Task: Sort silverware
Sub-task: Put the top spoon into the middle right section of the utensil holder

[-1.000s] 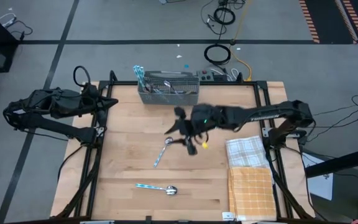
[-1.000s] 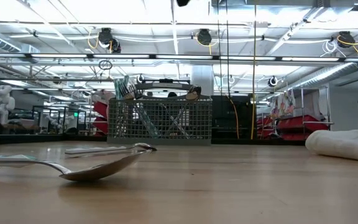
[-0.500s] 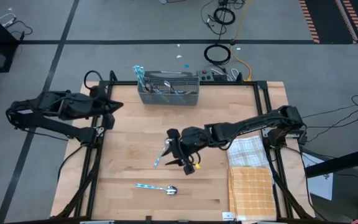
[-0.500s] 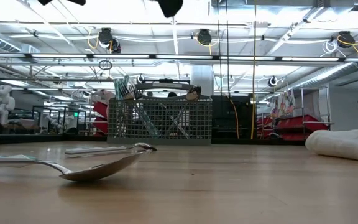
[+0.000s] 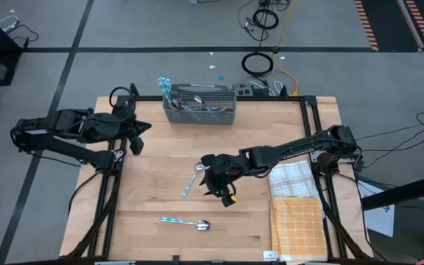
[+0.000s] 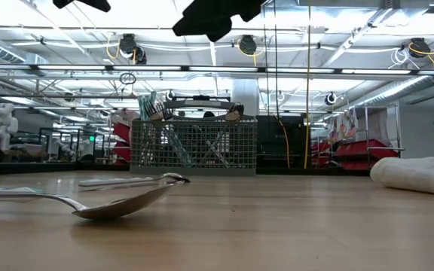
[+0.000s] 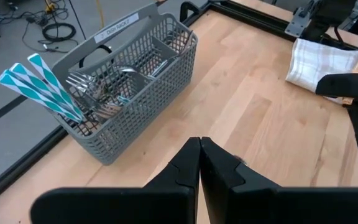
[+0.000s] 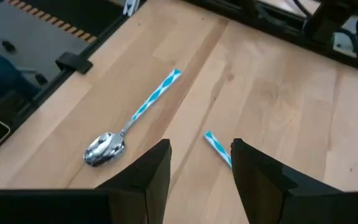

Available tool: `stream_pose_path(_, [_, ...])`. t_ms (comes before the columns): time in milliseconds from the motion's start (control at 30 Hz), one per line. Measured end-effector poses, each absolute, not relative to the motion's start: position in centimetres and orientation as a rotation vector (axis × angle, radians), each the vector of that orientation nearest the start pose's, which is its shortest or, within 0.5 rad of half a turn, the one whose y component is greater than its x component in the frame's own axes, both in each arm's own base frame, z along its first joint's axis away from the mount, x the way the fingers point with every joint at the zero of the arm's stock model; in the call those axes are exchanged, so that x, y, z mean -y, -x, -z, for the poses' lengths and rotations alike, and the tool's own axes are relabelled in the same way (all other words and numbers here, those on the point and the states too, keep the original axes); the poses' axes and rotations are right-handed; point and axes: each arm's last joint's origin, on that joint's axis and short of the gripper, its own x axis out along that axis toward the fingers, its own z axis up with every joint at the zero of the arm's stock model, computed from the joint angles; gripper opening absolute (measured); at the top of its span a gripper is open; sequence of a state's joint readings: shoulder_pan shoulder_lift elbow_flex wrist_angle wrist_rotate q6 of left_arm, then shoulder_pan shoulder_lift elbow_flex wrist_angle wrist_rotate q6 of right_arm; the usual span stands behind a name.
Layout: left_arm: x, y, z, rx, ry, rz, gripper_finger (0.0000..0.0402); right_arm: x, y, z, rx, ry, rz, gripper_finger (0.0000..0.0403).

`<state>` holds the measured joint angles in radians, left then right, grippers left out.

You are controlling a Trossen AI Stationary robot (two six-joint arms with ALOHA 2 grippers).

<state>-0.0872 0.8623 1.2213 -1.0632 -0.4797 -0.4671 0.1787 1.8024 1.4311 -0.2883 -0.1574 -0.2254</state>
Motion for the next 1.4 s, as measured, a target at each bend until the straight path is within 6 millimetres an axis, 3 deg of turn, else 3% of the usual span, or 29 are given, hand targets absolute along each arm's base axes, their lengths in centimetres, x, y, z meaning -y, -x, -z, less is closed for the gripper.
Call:
stream_pose_path(133, [-0.2, -12.8, -38.6, -0.576, 0.246, -0.523, 0.0017, -7.6, -40.3, -26.1, -0.634, 0.246, -0.402, 0.0157])
stream_pose_path(367, [-0.2, -12.8, -38.5, -0.582, 0.244, -0.52, 0.0017, -6.6, -43.1, -22.1, -0.614, 0.362, -0.341, 0.0157])
stream_pose_path(767, [0.0, -12.5, -38.2, -0.643, 0.259, -0.459, 0.0017, -0.8, -45.0, -17.8, -0.7, 0.427, -0.206, 0.0157])
stream_pose_path(1000, [0.0, -12.5, -38.2, -0.652, 0.237, -0.447, 0.0017, 0.8, -47.0, -15.7, -0.752, 0.371, -0.169, 0.0157])
stream_pose_path(1200, [0.0, -12.5, -38.1, -0.657, 0.234, -0.445, 0.0017, 0.5, -48.3, -13.7, -0.977, 0.348, -0.239, 0.0156])
stream_pose_path(1400, [0.0, -12.4, -38.2, -0.657, 0.235, -0.441, 0.0017, -0.2, -46.5, -13.6, -1.232, 0.378, -0.36, 0.0134])
